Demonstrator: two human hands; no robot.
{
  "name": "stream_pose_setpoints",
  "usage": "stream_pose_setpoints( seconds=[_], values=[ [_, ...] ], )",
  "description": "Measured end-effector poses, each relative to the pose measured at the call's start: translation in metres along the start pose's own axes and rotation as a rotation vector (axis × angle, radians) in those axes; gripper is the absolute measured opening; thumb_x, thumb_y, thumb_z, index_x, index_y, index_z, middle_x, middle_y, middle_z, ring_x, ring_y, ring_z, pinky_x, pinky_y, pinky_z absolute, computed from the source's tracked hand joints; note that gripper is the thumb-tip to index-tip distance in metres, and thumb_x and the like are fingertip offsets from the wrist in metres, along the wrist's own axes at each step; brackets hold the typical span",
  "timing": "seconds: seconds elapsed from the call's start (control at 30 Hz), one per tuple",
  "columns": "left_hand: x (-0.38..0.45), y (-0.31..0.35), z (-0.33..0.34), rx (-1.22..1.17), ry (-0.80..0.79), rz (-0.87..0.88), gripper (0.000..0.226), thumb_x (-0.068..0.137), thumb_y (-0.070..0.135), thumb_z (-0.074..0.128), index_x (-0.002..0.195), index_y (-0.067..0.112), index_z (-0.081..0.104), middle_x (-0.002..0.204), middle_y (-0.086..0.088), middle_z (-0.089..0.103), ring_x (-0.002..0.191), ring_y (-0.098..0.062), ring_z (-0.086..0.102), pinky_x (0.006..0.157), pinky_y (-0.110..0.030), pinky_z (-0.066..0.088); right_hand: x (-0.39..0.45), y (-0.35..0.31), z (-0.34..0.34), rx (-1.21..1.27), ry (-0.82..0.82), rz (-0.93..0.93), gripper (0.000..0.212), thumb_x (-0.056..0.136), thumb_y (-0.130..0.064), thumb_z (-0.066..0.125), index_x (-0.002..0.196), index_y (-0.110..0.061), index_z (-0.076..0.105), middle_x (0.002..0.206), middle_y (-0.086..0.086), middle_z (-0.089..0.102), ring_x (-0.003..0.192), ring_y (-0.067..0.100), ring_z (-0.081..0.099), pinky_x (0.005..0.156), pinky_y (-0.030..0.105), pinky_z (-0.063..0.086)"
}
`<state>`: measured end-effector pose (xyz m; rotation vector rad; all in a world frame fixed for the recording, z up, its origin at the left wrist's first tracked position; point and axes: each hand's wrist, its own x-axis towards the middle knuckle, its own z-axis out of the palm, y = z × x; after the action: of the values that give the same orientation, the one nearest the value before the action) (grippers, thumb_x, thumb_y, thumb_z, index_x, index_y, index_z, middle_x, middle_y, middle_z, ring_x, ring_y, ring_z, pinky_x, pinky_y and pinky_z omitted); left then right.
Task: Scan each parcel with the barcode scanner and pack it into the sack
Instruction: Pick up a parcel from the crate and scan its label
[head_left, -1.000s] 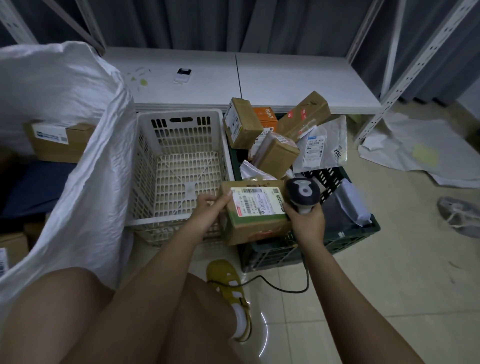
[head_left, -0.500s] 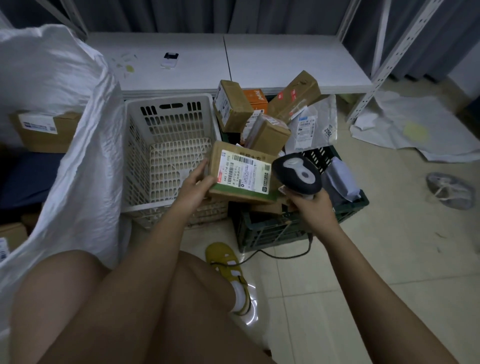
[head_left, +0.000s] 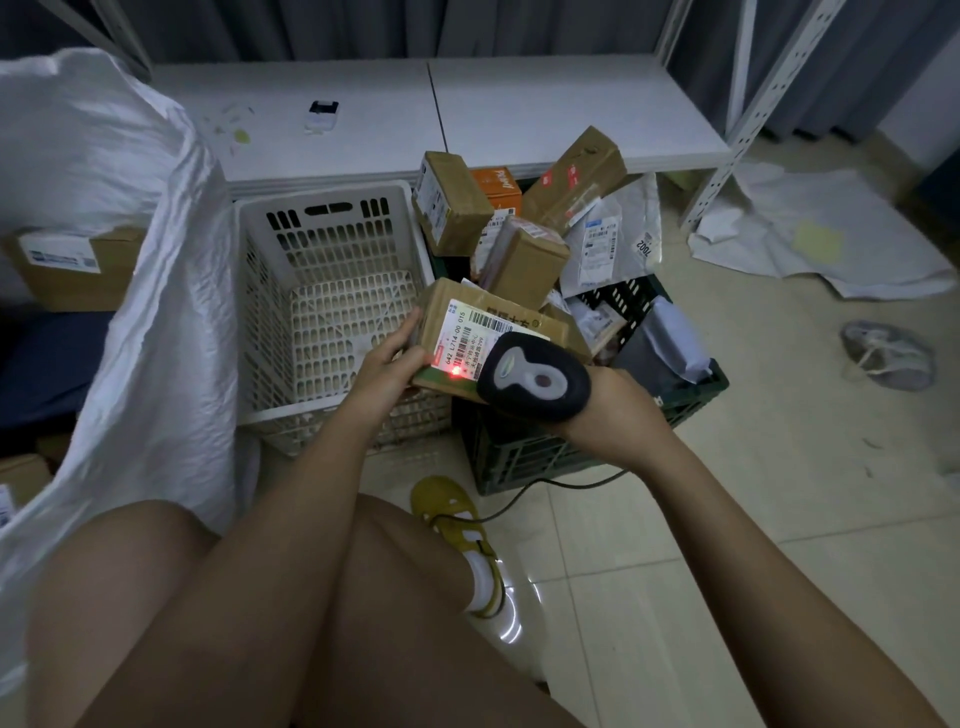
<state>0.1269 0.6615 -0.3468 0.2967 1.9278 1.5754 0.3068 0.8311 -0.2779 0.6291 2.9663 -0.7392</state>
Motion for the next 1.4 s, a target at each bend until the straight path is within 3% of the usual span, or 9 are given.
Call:
stream_pose_setpoints(
  seconds=[0.17,0.5,0.67,0.83,0.93,1.07,1.17,1.27,1.4],
  values=[
    [0.001,0.0,0.001,0.004,-0.005,-0.001,0.06,0.093,0.019,0.054,0.145,0.041,0.036,0.139,0.009,0.05,0.102,-0.004,0.06,0.083,-0.028,0.052,0.0,-0.005,-0.004,0.035,-0.002,0.031,0.026,0.085,-0.032,0.068,0.103,-0.014,0.066,0.098,0.006,0.071,0.089,0.023,0.064,0.074,0.037,0.054],
    [0.002,-0.002,0.001,-0.008,0.003,0.0,0.06,0.092,0.02,0.056,0.145,0.042,0.037,0.134,0.008,0.053,0.102,-0.009,0.061,0.092,-0.039,0.053,0.002,-0.005,-0.004,0.121,-0.031,0.044,0.017,0.082,-0.023,0.069,0.093,-0.012,0.063,0.087,0.006,0.069,0.082,0.024,0.064,0.072,0.042,0.055],
    [-0.007,0.001,-0.001,-0.065,0.067,0.001,0.059,0.092,0.023,0.055,0.144,0.043,0.037,0.138,0.001,0.053,0.104,-0.014,0.062,0.084,-0.036,0.055,0.0,-0.002,0.006,0.478,0.075,0.077,0.034,0.08,-0.026,0.077,0.11,-0.024,0.063,0.096,-0.011,0.068,0.088,0.0,0.063,0.074,0.023,0.053],
    [-0.031,0.025,-0.02,-0.163,0.259,0.178,0.066,0.091,0.016,0.057,0.148,0.035,0.032,0.147,0.0,0.046,0.118,-0.016,0.057,0.088,-0.028,0.053,0.011,-0.035,0.011,0.848,0.214,0.105,0.016,0.083,-0.007,0.073,0.09,-0.017,0.062,0.062,-0.014,0.061,0.054,-0.008,0.055,0.049,0.011,0.042],
    [-0.064,0.052,-0.051,-0.185,0.424,0.393,0.069,0.09,0.011,0.061,0.149,0.027,0.031,0.144,0.006,0.045,0.116,0.0,0.055,0.092,-0.021,0.05,0.023,-0.068,0.008,0.909,0.234,0.052,0.016,0.085,-0.006,0.071,0.096,-0.012,0.06,0.067,-0.009,0.061,0.057,-0.005,0.055,0.053,0.011,0.044],
    [-0.118,0.086,-0.115,-0.108,0.624,0.606,0.071,0.079,0.033,0.065,0.141,0.042,0.031,0.149,0.001,0.04,0.134,-0.01,0.043,0.109,-0.034,0.041,0.034,-0.124,0.003,0.986,0.199,-0.029,0.015,0.089,-0.002,0.066,0.098,-0.012,0.059,0.071,0.0,0.061,0.056,-0.001,0.055,0.052,0.013,0.046],
    [-0.151,0.097,-0.16,0.01,0.825,0.631,0.073,0.079,0.026,0.067,0.145,0.034,0.037,0.149,-0.001,0.037,0.133,-0.005,0.039,0.113,-0.028,0.034,0.04,-0.162,0.006,0.964,0.193,-0.074,0.019,0.089,-0.005,0.066,0.078,-0.012,0.052,0.056,0.001,0.05,0.043,-0.001,0.045,0.045,0.015,0.04],
    [-0.176,0.093,-0.199,0.099,1.034,0.612,0.073,0.084,0.009,0.068,0.148,0.025,0.035,0.15,-0.007,0.028,0.127,0.0,0.033,0.104,-0.002,0.024,0.044,-0.189,0.012,1.01,0.18,-0.072,0.011,0.089,-0.007,0.068,0.089,-0.006,0.057,0.061,0.007,0.051,0.047,0.004,0.047,0.047,0.018,0.042],
    [-0.176,0.072,-0.238,0.144,1.065,0.503,0.074,0.088,0.019,0.068,0.148,0.035,0.028,0.154,-0.005,0.016,0.14,-0.012,0.024,0.114,-0.02,0.023,0.05,-0.204,0.022,1.03,0.163,-0.063,0.012,0.089,-0.006,0.067,0.087,-0.003,0.056,0.062,0.01,0.05,0.043,0.003,0.046,0.043,0.013,0.039]
  ],
)
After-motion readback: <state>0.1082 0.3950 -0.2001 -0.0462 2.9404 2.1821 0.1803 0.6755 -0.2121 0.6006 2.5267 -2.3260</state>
